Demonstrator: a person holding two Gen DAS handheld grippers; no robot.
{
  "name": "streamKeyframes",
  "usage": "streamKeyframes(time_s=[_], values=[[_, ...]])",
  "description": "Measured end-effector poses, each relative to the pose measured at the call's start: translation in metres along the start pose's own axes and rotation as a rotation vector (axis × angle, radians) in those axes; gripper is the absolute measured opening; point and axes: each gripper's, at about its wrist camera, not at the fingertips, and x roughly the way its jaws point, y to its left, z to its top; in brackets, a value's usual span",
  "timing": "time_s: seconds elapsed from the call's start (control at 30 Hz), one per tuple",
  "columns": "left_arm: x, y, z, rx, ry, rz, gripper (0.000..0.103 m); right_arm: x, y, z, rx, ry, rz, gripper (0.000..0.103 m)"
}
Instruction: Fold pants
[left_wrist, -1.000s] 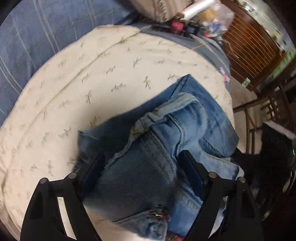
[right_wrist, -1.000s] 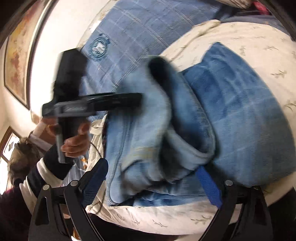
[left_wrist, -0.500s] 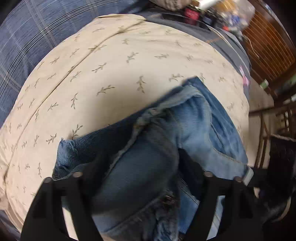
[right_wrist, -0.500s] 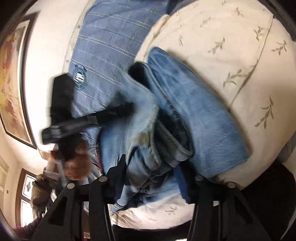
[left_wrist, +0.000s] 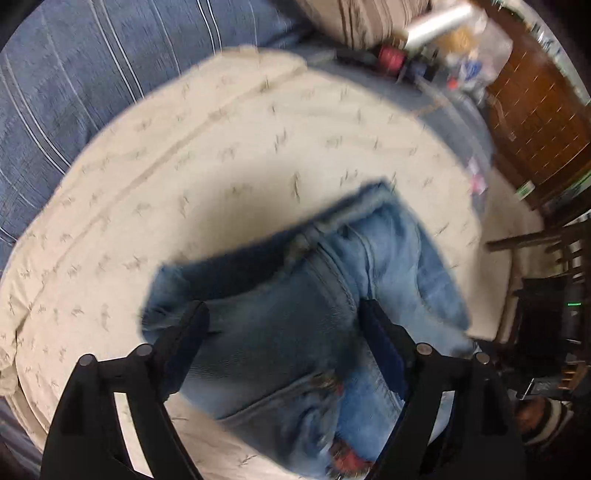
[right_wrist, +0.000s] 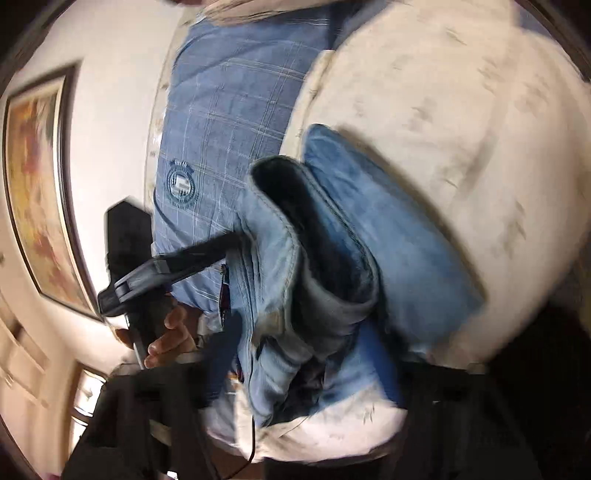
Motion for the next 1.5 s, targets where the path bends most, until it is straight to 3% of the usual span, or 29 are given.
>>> streamKeyframes(time_s=[0.1,0.17,0.23,0.33,0.47,0.53,0.63,0.7,0.77,0.83,0.87,0.9,0.93,0.97,1.03,1.13,1.2,1.33,1.5], values=[[0.007,-0.017,-0.006,0.034,-0.076,0.053,0.084,-0.008,0.038,-0.001,-0.269,-0.038,-0.165,0.026],[0.016,-0.02,-0.004,0.013,-0.077,0.081,0.084,0.004,0.029,0.001,-0.298,0.01,-0.276,0.026],[0.026,-0.023,0.0,0.011,-0.066,0.107,0.088,0.018,0.014,0.003,-0.29,0.077,-0.333,0.027],[0.018,-0.022,0.0,-0.004,-0.057,0.102,0.087,0.01,0.014,0.007,-0.239,0.076,-0.287,0.032],[-0.016,0.002,-0.014,-0.079,-0.095,0.013,0.087,-0.02,0.02,0.007,-0.222,0.036,-0.261,0.054],[-0.034,0.02,-0.026,-0.143,-0.119,-0.03,0.087,-0.033,0.021,0.003,-0.19,0.022,-0.23,0.057],[-0.045,0.047,-0.047,-0.241,-0.118,-0.093,0.087,-0.032,0.025,-0.003,-0.151,0.046,-0.181,0.061],[-0.039,0.061,-0.063,-0.303,-0.096,-0.154,0.087,-0.022,0.03,-0.012,-0.145,0.084,-0.149,0.071],[-0.025,0.064,-0.078,-0.353,-0.079,-0.191,0.087,-0.005,0.038,-0.021,-0.155,0.121,-0.154,0.074],[-0.008,0.061,-0.093,-0.411,-0.055,-0.198,0.087,0.011,0.051,-0.026,-0.178,0.138,-0.148,0.074],[0.003,0.061,-0.098,-0.449,-0.053,-0.19,0.088,0.019,0.057,-0.026,-0.222,0.122,-0.175,0.067],[0.009,0.062,-0.102,-0.476,-0.053,-0.184,0.088,0.028,0.062,-0.024,-0.283,0.115,-0.23,0.046],[0.014,0.063,-0.104,-0.499,-0.054,-0.184,0.089,0.038,0.064,-0.022,-0.35,0.128,-0.325,0.036],[0.016,0.065,-0.106,-0.529,-0.058,-0.202,0.089,0.043,0.057,-0.02,-0.339,0.149,-0.35,0.034],[0.012,0.068,-0.108,-0.563,-0.042,-0.238,0.085,0.036,0.049,-0.016,-0.231,0.167,-0.288,0.034],[-0.02,0.067,-0.109,-0.492,-0.101,-0.22,0.084,0.009,0.057,-0.018,-0.221,0.124,-0.241,0.046],[-0.05,0.063,-0.105,-0.414,-0.173,-0.193,0.085,-0.013,0.059,-0.021,-0.218,0.071,-0.244,0.075],[-0.077,0.038,-0.065,-0.201,-0.213,-0.134,0.086,-0.012,0.051,-0.018,-0.194,0.06,-0.247,0.078],[-0.05,-0.002,-0.013,0.068,-0.099,-0.039,0.086,0.005,0.037,-0.01,-0.139,0.057,-0.228,0.078]])
